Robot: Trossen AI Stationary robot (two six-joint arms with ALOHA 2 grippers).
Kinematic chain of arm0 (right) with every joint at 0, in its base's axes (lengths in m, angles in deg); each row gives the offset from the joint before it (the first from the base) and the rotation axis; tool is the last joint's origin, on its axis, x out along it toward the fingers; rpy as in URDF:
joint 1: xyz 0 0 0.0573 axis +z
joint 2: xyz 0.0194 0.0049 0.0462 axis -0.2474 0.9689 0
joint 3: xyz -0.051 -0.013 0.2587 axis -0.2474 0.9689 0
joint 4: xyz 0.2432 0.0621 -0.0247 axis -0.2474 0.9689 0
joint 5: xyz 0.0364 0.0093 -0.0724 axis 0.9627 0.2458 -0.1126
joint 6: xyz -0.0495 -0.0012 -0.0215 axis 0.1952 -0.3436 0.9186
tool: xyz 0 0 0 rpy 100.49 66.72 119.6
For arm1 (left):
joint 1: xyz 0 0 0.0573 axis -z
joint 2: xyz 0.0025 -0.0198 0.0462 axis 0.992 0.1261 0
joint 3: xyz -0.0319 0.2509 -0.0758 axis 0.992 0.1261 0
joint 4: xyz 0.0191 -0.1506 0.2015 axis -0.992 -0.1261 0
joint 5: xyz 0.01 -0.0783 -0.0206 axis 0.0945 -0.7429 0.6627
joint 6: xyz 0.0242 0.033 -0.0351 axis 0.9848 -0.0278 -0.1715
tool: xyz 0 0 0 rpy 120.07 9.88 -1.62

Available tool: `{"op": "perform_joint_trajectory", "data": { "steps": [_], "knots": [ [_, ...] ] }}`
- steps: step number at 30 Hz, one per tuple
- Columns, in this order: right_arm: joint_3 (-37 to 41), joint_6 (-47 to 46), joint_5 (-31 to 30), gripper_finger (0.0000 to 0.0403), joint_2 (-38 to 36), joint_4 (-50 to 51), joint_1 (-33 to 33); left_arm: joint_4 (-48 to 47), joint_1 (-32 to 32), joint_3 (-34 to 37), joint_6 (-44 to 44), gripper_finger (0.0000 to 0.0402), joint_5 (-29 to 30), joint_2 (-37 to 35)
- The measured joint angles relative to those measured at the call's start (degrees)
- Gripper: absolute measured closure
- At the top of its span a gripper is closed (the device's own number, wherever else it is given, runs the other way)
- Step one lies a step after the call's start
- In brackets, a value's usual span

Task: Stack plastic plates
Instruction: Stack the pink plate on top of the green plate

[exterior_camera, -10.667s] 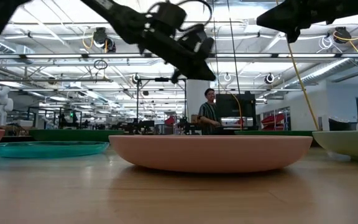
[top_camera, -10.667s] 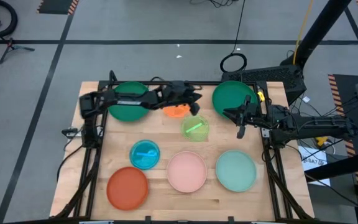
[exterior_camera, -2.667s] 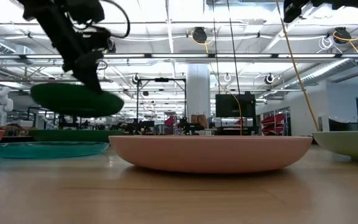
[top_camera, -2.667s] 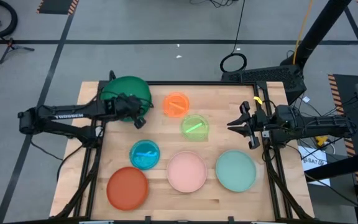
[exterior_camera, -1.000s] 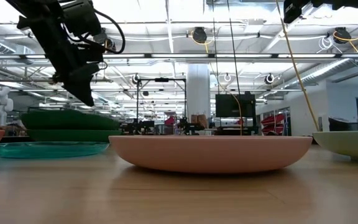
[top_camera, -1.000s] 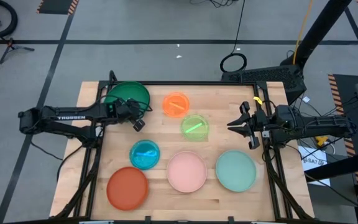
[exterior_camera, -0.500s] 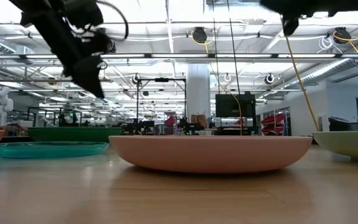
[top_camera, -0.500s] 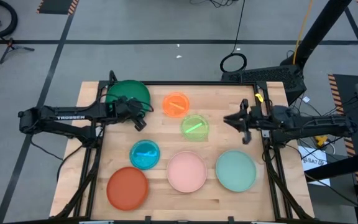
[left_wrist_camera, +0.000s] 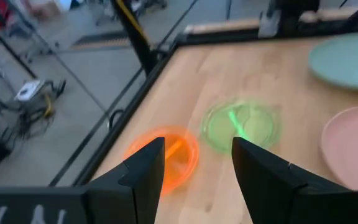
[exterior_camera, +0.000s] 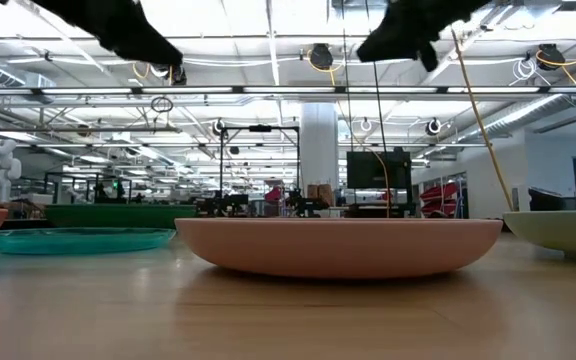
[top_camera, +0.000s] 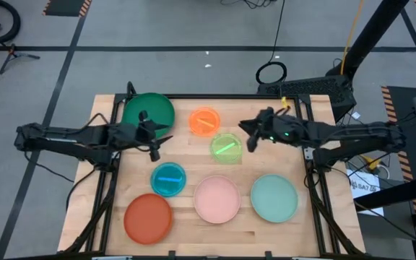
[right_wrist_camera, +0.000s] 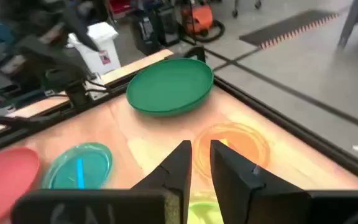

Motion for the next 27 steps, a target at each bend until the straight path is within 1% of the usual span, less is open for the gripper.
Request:
{"op": "perform_joint_trajectory", "data": {
  "steps": [4,8,11,14,18,22,27],
  "knots": [
    [-7.03,-1.1,5.35,0.0349,6.88,5.34,-1.05,-1.74,0.64,0.0,1.22,0.0209,0.08,-4.04],
    [-15.96,2.34,9.79,0.0349,12.98,13.45,-1.33,-5.21,0.62,0.0,1.92,0.0208,1.45,-6.5],
    [-21.93,9.1,9.78,0.0349,17.55,18.74,-1.33,-7.73,0.62,0.0,1.9,0.0208,1.92,-7.48],
    [-27.67,15.07,9.61,0.0349,22.03,20.76,-0.68,-9.46,0.62,0.0,1.6,0.0208,2.01,-8.12],
    [-34.58,18.67,9.76,0.0349,28.17,24.06,-0.29,-8.69,0.58,0.0,3.07,0.0208,2.14,-8.3],
    [-38.37,20.07,10.0,0.0349,33.27,26.61,0.39,-8.09,0.57,0.0,4.6,0.0208,3.74,-8.24],
    [-39.18,22.36,17.33,0.0349,37.26,29.05,1.86,-8.02,0.56,0.0,3.79,0.0208,4.48,-8.22]
  ]
}}
